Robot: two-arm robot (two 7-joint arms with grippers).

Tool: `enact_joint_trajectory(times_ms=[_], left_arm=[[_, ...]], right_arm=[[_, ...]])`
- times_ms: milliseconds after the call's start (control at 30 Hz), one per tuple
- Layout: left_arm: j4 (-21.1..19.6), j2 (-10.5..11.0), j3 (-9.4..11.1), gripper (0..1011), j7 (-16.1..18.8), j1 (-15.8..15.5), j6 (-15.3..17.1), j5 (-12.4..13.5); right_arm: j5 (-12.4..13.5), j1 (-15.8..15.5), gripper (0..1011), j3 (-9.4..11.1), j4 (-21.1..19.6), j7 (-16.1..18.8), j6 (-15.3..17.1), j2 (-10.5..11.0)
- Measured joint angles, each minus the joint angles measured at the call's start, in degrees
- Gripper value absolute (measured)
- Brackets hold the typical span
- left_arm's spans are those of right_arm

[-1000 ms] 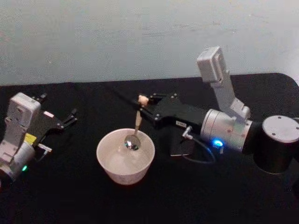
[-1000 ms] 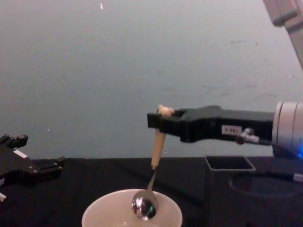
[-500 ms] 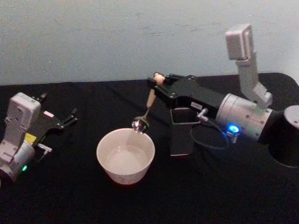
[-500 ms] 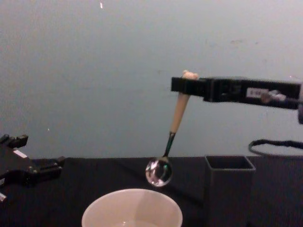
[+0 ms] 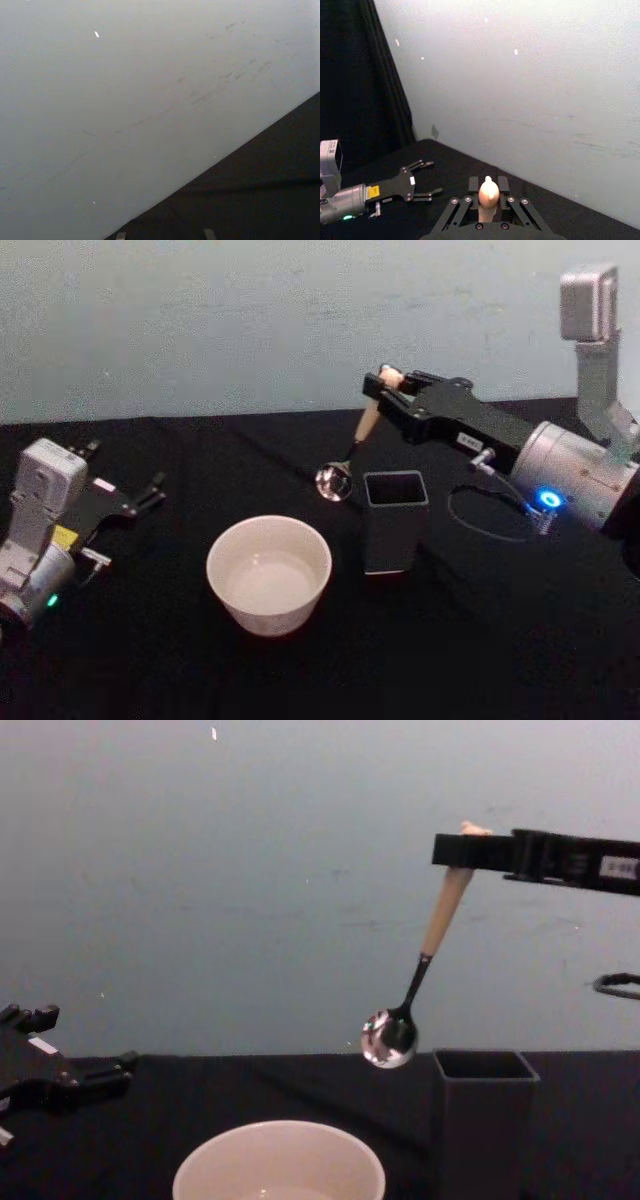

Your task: Pick up the stirring spoon with one hand, stir inside the cup, then place it back in its original position.

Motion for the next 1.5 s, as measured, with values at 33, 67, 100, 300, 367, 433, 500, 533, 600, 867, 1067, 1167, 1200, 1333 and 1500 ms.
enact_joint_trajectory(times_ms=[33, 67, 100, 300, 367, 433, 500, 533, 600, 867, 1067, 1167, 1200, 1333, 1500], left_arm=[[0.0, 0.0, 0.0, 1001, 0.0, 0.0, 0.0, 0.0], [0.0, 0.0, 0.0, 1001, 0.0, 0.0, 0.0, 0.0], [0.0, 0.0, 0.0, 1001, 0.0, 0.0, 0.0, 0.0], [0.0, 0.0, 0.0, 1001, 0.0, 0.0, 0.0, 0.0], [0.0, 0.0, 0.0, 1001, 0.0, 0.0, 0.0, 0.0], [0.0, 0.0, 0.0, 1001, 0.0, 0.0, 0.0, 0.0], [0.0, 0.0, 0.0, 1001, 0.0, 0.0, 0.0, 0.0], [0.0, 0.0, 0.0, 1001, 0.0, 0.0, 0.0, 0.0], [0.0, 0.0, 0.0, 1002, 0.0, 0.0, 0.0, 0.0], [0.0, 0.0, 0.0, 1001, 0.0, 0.0, 0.0, 0.0], [0.0, 0.0, 0.0, 1001, 0.0, 0.0, 0.0, 0.0], [0.0, 0.0, 0.0, 1001, 0.0, 0.0, 0.0, 0.0], [0.0, 0.0, 0.0, 1001, 0.0, 0.0, 0.0, 0.0], [0.0, 0.0, 0.0, 1001, 0.0, 0.0, 0.0, 0.0], [0.0, 0.0, 0.0, 1002, 0.0, 0.0, 0.0, 0.0]], right_arm=[[0.19, -0.2, 223, 0.2, -0.19, -0.16, -0.07, 0.2], [0.39, -0.38, 223, 0.37, -0.35, -0.33, -0.18, 0.4], [0.57, -0.52, 223, 0.54, -0.48, -0.45, -0.3, 0.57], [2.18, -1.55, 223, 1.93, -1.36, -1.05, -1.33, 2.02], [2.68, -1.79, 223, 2.37, -1.56, -1.3, -1.67, 2.45], [2.99, -1.92, 223, 2.61, -1.65, -1.44, -1.87, 2.72], [3.3, -2.05, 223, 2.92, -1.69, -1.63, -2.25, 3.13], [3.42, -2.15, 223, 3.08, -1.69, -1.68, -2.49, 3.36], [3.51, -2.31, 223, 3.3, -1.69, -1.7, -2.96, 3.77], [3.1, -2.49, 223, 3.45, -1.12, -1.7, -4.07, 4.63], [1.98, -2.81, 223, 3.47, -0.48, -1.61, -4.74, 5.18], [1.47, -3.04, 223, 3.48, -0.22, -1.31, -4.92, 5.43], [1.47, -3.04, 223, 3.48, -0.22, -1.31, -4.92, 5.43], [0.63, -3.13, 223, 3.38, 0.36, -0.85, -5.14, 5.62], [-0.29, -3.27, 223, 2.96, 0.75, -0.45, -5.09, 5.75]])
